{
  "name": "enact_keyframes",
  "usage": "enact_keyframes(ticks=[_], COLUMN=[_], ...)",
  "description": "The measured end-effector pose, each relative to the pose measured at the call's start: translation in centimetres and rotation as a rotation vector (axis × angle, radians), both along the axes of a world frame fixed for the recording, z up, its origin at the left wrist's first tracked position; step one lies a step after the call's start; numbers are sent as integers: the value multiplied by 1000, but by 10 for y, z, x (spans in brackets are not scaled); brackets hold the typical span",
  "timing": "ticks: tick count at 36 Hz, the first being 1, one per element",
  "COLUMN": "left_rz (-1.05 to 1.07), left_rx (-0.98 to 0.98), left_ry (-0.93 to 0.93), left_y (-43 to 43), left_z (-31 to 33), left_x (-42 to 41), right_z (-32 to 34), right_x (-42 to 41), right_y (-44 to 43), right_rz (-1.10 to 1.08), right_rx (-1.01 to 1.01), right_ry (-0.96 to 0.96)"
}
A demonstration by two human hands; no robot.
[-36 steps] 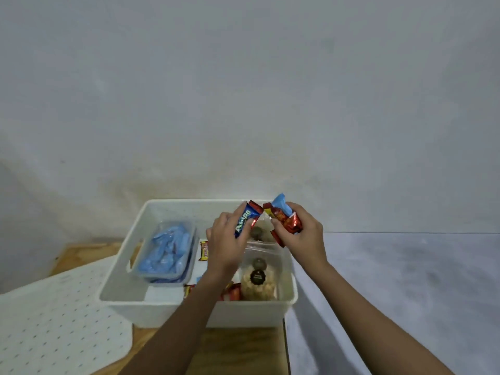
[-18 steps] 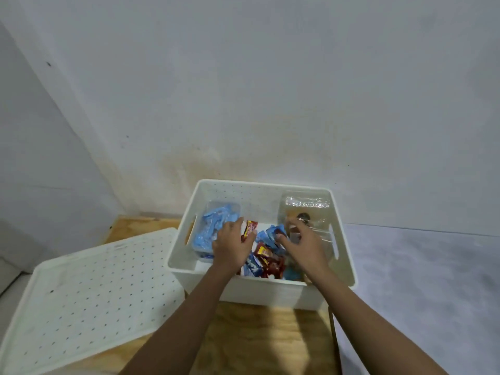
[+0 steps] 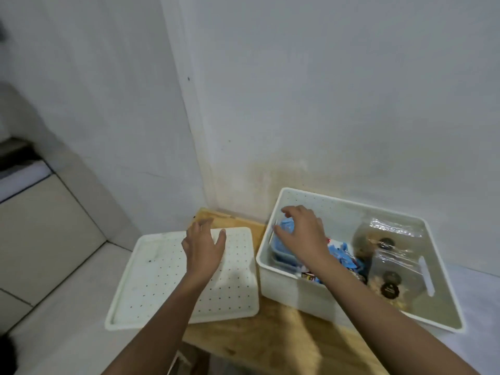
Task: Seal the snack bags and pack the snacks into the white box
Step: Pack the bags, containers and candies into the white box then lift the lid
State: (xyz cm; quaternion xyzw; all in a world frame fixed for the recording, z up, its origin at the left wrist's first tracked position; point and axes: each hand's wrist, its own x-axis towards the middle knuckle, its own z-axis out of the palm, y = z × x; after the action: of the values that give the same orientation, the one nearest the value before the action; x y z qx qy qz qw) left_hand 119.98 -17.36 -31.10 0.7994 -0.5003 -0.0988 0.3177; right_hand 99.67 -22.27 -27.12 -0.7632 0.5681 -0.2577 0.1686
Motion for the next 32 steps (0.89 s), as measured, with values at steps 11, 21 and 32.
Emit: enact_keyframes(ticks=[11, 21, 32], left_rz=[-3, -59, -64], left_rx=[341, 501, 391], left_ry=[-191, 176, 433], left_y=[61, 106, 106], left_z=[-88, -152, -154], left_x=[189, 255, 259], right_z=[-93, -169, -166], right_x=[140, 140, 157], right_y=[29, 41, 40], right_rz=[46, -264, -356], right_rx=[197, 637, 606], right_ry=[132, 172, 151])
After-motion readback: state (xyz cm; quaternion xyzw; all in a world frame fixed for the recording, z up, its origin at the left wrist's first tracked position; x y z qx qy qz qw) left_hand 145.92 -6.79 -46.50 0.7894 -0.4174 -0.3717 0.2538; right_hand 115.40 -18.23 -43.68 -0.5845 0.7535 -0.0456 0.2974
